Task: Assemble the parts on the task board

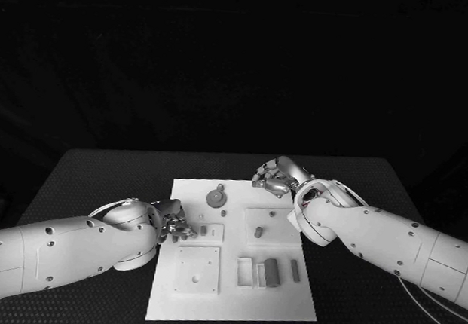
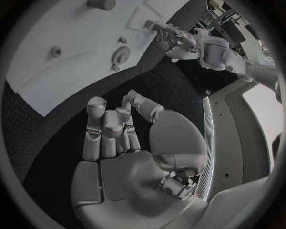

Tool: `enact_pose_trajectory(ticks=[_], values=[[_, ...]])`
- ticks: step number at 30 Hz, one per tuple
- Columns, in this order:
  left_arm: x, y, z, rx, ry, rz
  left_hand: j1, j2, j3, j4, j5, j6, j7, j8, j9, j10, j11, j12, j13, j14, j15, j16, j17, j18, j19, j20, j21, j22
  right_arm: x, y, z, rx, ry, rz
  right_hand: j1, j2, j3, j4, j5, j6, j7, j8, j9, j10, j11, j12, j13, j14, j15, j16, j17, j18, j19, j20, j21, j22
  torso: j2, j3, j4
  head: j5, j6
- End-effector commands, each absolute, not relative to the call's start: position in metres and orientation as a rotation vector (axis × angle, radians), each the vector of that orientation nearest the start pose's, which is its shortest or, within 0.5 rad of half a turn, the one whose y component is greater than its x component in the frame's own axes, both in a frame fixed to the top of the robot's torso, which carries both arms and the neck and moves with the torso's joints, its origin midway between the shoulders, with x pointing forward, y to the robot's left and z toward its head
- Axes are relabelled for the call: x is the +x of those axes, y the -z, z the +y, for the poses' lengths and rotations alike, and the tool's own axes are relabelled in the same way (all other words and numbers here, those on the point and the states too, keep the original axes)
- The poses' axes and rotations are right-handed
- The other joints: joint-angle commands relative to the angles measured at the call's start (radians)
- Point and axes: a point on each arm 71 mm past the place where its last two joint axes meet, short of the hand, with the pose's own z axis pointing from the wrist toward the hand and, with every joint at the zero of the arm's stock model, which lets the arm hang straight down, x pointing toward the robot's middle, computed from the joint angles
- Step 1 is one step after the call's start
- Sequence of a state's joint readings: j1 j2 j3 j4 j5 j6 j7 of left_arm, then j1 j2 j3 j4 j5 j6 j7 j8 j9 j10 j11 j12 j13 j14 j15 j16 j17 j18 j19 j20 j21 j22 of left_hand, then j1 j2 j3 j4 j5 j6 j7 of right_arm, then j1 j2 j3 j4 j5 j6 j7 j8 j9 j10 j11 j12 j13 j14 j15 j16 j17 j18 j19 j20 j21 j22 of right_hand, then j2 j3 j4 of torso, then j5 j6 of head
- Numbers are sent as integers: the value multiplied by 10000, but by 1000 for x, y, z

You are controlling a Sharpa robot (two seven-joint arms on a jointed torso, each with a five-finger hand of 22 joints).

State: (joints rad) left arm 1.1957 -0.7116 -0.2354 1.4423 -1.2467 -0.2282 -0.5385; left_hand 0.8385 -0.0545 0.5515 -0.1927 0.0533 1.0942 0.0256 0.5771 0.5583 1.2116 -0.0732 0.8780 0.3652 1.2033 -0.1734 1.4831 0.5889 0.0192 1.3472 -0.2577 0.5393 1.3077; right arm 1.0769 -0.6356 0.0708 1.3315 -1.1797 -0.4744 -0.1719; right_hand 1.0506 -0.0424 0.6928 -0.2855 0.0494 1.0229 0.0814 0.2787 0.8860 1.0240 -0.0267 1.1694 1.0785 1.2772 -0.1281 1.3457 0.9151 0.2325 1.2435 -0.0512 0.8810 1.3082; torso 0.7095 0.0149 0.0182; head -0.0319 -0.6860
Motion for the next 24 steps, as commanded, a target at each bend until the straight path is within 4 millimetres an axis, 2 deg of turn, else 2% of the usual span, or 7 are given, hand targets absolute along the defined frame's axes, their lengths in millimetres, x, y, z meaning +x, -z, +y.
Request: enact_pose_trajectory(ticks=[1,9,17,24], values=[[469,279,189,-1364,2818,21096,-97,23,-86,18,-16,38,18,-8,-17,-67,-9,24,-19,3,-86,-27,13,175,-55,-2,8,209,513,218,-163,3217,-7576,16531,-16,-97,44,-18,41,71,-4,-7,16,89,-15,-49,-15,28,-65,-49,1,293,89,-11,-13,179,0,-4,2,0,7],[469,279,189,-1383,2865,21088,-146,-40,-164,15,-20,39,15,-7,-34,-69,-13,33,-37,8,-89,-42,24,173,-62,-8,3,204,513,218,-163,3214,-7577,16539,-12,-101,44,-20,41,73,-5,-5,24,89,-16,-50,-15,28,-66,-50,1,293,88,-11,-14,179,-2,-7,6,1,5],[469,278,191,-1468,2865,21015,-215,-508,-281,44,-35,42,9,3,-68,-71,-19,52,-80,14,-95,-74,54,175,-60,-31,-11,190,513,218,-163,3221,-7563,16543,-7,-104,44,-22,41,74,-5,-4,31,90,-17,-50,-16,28,-68,-52,0,293,88,-11,-15,179,2,-6,3,4,10],[469,278,193,-1512,2895,20947,-364,-1032,-247,349,-50,34,6,21,-86,-72,-21,67,-119,13,-98,-99,89,178,-41,-52,-40,173,513,218,-163,3223,-7558,16545,-5,-104,43,-22,41,74,-5,-3,35,90,-18,-51,-16,29,-68,-52,0,293,89,-12,-15,179,2,-4,0,2,12]])
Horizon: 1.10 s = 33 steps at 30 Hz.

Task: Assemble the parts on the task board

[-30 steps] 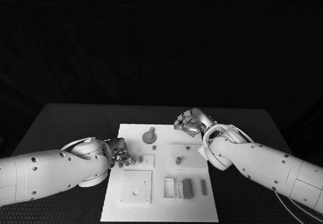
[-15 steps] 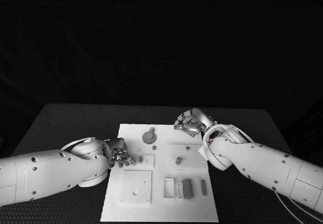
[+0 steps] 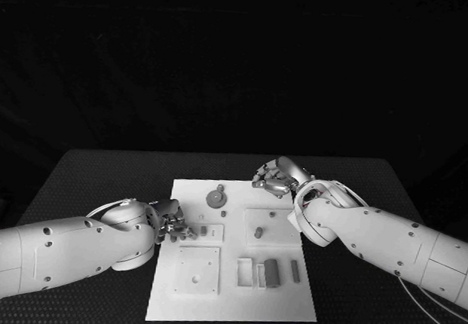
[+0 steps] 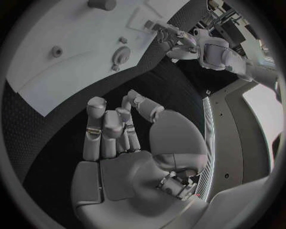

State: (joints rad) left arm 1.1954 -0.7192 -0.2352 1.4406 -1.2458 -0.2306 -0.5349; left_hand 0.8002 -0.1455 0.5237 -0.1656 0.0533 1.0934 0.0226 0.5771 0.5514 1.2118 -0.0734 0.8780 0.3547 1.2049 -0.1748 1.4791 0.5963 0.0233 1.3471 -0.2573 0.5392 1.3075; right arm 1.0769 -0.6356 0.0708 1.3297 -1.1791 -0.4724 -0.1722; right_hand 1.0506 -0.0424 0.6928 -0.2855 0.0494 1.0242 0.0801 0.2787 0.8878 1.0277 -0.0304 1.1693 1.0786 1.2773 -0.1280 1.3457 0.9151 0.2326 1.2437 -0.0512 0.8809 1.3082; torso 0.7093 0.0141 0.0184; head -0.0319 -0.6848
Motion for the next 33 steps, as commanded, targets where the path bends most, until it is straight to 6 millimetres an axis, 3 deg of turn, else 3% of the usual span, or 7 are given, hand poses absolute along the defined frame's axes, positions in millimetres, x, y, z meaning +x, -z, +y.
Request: enact_pose_trajectory(ticks=[1,8,9,10,13,21,33], values=[[469,278,193,-1527,2905,20927,28,-157,54,111,-50,41,35,25,-18,-75,-20,70,-18,-3,-84,-60,20,138,-36,-59,-42,176,513,218,-163,3224,-7557,16545,-4,-104,43,-22,41,61,8,-3,18,53,19,-51,-16,28,-69,-52,0,291,87,-12,-15,178,4,4,-4,3,-1],[469,278,195,-1735,3008,20911,-16,-465,112,342,-50,23,41,42,-24,-85,-15,82,-44,-11,-78,-76,50,130,-37,-64,-62,176,514,219,-164,3254,-7522,16552,-2,-107,42,-23,41,62,8,-2,23,53,18,-51,-16,28,-70,-53,0,291,87,-13,-16,178,3,5,-1,-6,35],[469,277,195,-1799,3019,20900,-163,-409,-42,381,-43,9,48,46,-23,-94,-8,86,-49,-17,-71,-72,64,120,-54,-57,-66,184,514,219,-164,3266,-7509,16554,-1,-106,42,-22,41,62,8,-2,24,53,18,-51,-17,28,-70,-53,0,292,87,-12,-16,178,2,5,-1,-7,42],[469,277,196,-1815,3021,20879,-218,-123,-607,-1,-36,-25,32,69,-17,-123,-13,107,-61,-51,-86,-68,107,145,-131,-94,-75,212,514,219,-164,3265,-7508,16560,-1,-105,43,-22,41,62,7,-2,24,53,18,-51,-17,28,-70,-54,0,292,87,-12,-16,178,3,3,-3,-15,50],[469,277,196,-1839,3029,20853,-258,-26,-764,-82,-31,-29,31,70,-30,-131,-25,111,-79,-55,-89,-92,115,141,-135,-95,-89,196,514,219,-165,3268,-7497,16572,0,-103,43,-21,41,61,8,-3,26,54,18,-52,-17,28,-70,-54,0,291,88,-13,-16,178,3,3,-6,-24,54],[469,277,198,-2100,3178,20853,-256,-20,-846,-144,-32,-39,32,68,-41,-142,-25,111,-93,-58,-90,-112,119,143,-141,-99,-105,187,514,219,-165,3276,-7494,16583,0,-99,43,-20,41,57,10,-4,31,54,19,-52,-17,28,-70,-55,0,291,89,-13,-17,177,6,3,-5,-30,48],[468,276,208,-3466,3659,21236,-593,-288,-1008,35,-39,-118,63,36,-84,-225,5,90,-147,-114,-61,-199,118,152,-212,-109,-209,150,514,219,-166,3283,-7481,16577,1,-99,41,-21,41,56,10,-5,38,55,20,-53,-17,28,-70,-56,0,292,89,-13,-18,177,-3,0,3,-34,60]])
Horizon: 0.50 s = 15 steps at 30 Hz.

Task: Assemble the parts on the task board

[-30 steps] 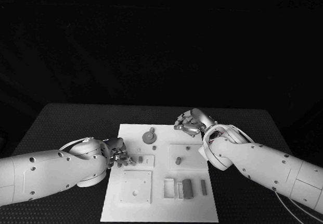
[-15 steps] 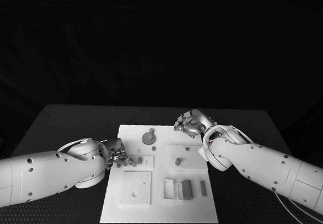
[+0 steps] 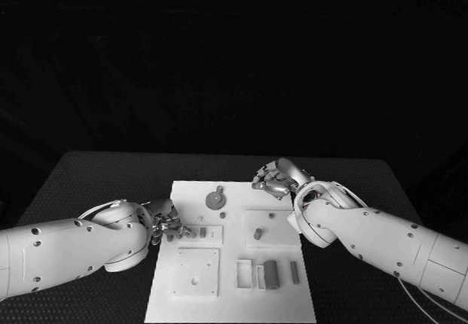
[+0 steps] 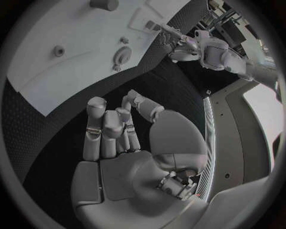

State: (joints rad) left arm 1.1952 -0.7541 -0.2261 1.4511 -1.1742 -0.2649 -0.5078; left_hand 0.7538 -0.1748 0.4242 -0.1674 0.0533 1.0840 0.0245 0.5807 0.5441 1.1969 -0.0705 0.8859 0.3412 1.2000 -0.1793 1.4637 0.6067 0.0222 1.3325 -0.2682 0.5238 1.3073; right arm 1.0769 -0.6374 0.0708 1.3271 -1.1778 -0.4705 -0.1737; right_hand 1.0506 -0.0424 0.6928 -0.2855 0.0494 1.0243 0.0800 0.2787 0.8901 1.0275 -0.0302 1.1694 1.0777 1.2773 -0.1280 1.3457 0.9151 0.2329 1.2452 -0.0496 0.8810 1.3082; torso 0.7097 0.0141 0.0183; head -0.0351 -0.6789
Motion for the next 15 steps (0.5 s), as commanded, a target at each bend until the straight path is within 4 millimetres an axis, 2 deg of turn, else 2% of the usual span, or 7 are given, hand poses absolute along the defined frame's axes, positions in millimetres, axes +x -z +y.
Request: enact_pose_trajectory(ticks=[1,4,9,15], values=[[469,276,209,-3808,3731,21357,-198,-40,-28,100,-41,-37,48,-5,-17,-90,-20,5,-20,-75,-13,-53,16,164,-80,-1,-71,147,514,219,-166,3285,-7479,16575,1,-99,41,-20,41,55,12,-5,16,56,18,-54,-9,28,-70,-56,0,289,74,-28,-19,177,-10,2,5,-5,5],[472,273,210,-4149,3886,21349,-468,105,-311,52,-32,-105,64,-17,-33,-156,-5,7,-45,-141,0,-83,37,205,-168,-32,-145,154,514,219,-166,3287,-7473,16575,2,-98,41,-21,41,55,11,-5,18,56,18,-54,-9,28,-70,-57,0,289,74,-28,-19,177,-15,9,3,10,25],[476,270,214,-5023,4171,21362,-757,82,-480,111,-40,-177,81,-46,-56,-205,4,0,-70,-178,8,-117,43,228,-207,-34,-199,147,514,219,-166,3292,-7463,16575,2,-98,40,-21,41,54,12,-5,21,56,18,-54,-9,28,-70,-57,0,289,74,-29,-19,177,-2,2,3,12,36],[483,266,221,-5385,4160,21132,-931,165,-557,143,-40,-239,99,-69,-75,-261,19,-9,-93,-216,22,-159,43,248,-244,-29,-252,142,514,219,-167,3299,-7450,16573,3,-98,40,-21,41,53,12,-6,24,57,19,-55,-9,29,-70,-58,0,289,74,-29,-20,177,-3,8,-1,15,39]])
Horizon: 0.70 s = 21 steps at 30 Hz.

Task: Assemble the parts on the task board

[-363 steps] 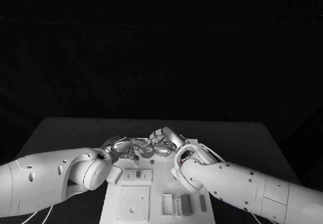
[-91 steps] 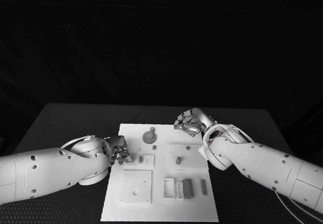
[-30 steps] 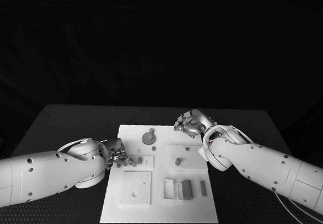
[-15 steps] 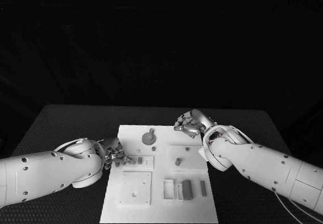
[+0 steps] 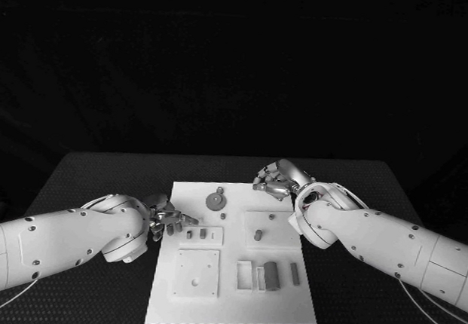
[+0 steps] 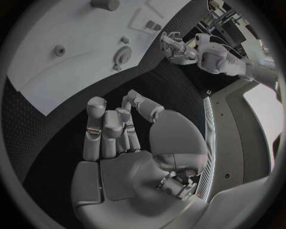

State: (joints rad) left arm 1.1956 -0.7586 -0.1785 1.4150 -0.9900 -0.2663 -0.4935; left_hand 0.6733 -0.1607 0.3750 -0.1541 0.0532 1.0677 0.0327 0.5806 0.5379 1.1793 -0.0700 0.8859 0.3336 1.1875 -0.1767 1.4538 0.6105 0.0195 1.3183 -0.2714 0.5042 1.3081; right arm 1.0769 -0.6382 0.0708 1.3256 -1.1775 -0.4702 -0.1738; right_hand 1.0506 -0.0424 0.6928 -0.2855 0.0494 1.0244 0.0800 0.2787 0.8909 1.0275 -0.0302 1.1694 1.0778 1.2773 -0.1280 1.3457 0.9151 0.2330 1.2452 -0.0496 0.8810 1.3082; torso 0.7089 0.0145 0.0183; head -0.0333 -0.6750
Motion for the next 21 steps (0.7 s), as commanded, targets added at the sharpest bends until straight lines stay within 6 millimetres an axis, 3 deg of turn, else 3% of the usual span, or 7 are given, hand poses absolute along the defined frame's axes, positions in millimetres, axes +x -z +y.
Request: enact_pose_trajectory(ticks=[1,3,7,11,14,17,21], values=[[484,266,222,-5406,4153,21110,-132,79,-65,3,-39,-96,24,-79,-20,-106,22,-19,-26,-106,3,-77,1,277,-117,8,-71,132,514,219,-167,3298,-7452,16576,3,-98,40,-21,41,52,12,-6,16,57,18,-55,-10,29,-70,-58,0,288,74,-29,-20,177,2,4,0,-3,4],[484,266,223,-5406,4139,21137,-81,239,-66,-66,-37,-116,36,-89,-27,-125,33,-21,-35,-122,14,-97,-1,277,-137,19,-92,134,514,219,-167,3295,-7452,16580,4,-98,40,-22,41,52,12,-6,17,57,18,-55,-10,29,-70,-58,0,288,74,-29,-20,177,3,5,-1,0,7],[482,266,222,-5248,4162,21395,528,961,-159,-836,24,-198,96,-149,-85,-208,103,-28,-84,-165,62,-169,-1,243,-177,86,-133,167,514,219,-167,3299,-7440,16585,4,-98,39,-22,41,52,12,-6,19,57,18,-55,-10,29,-70,-58,1,288,74,-29,-20,177,5,3,3,-9,-4],[481,267,220,-4997,4251,21658,1641,1116,658,-1176,12,-236,160,-240,-181,-272,160,-41,-149,-183,122,-249,-20,207,-145,142,-185,156,514,219,-167,3298,-7443,16603,5,-99,39,-22,41,52,12,-6,21,58,18,-55,-10,29,-70,-58,1,287,74,-29,-20,177,6,3,4,-10,-7],[479,268,218,-4749,4405,21854,2525,793,1360,-1243,5,-356,276,-422,-308,-394,264,-101,-227,-243,237,-316,-33,153,-175,224,-237,171,514,220,-168,3300,-7439,16620,6,-99,39,-23,41,52,12,-6,23,58,18,-55,-10,29,-70,-59,1,288,75,-29,-21,177,6,-3,-1,-6,-13],[477,267,216,-4418,4477,21955,2555,416,1346,-1229,-25,-380,313,-489,-349,-442,299,-121,-257,-285,277,-326,-29,144,-208,256,-259,181,514,220,-168,3297,-7432,16634,7,-100,39,-23,41,52,12,-6,25,58,18,-55,-10,29,-70,-59,1,288,75,-30,-21,177,6,-6,-2,-7,-18],[476,267,214,-4301,4589,22022,2322,195,1294,-990,-43,-362,327,-526,-373,-447,316,-122,-276,-312,296,-317,-14,148,-206,274,-272,182,514,220,-168,3303,-7427,16647,8,-100,38,-24,41,52,12,-6,27,58,18,-55,-10,30,-70,-59,1,288,75,-30,-21,177,5,-3,5,-4,-36]])
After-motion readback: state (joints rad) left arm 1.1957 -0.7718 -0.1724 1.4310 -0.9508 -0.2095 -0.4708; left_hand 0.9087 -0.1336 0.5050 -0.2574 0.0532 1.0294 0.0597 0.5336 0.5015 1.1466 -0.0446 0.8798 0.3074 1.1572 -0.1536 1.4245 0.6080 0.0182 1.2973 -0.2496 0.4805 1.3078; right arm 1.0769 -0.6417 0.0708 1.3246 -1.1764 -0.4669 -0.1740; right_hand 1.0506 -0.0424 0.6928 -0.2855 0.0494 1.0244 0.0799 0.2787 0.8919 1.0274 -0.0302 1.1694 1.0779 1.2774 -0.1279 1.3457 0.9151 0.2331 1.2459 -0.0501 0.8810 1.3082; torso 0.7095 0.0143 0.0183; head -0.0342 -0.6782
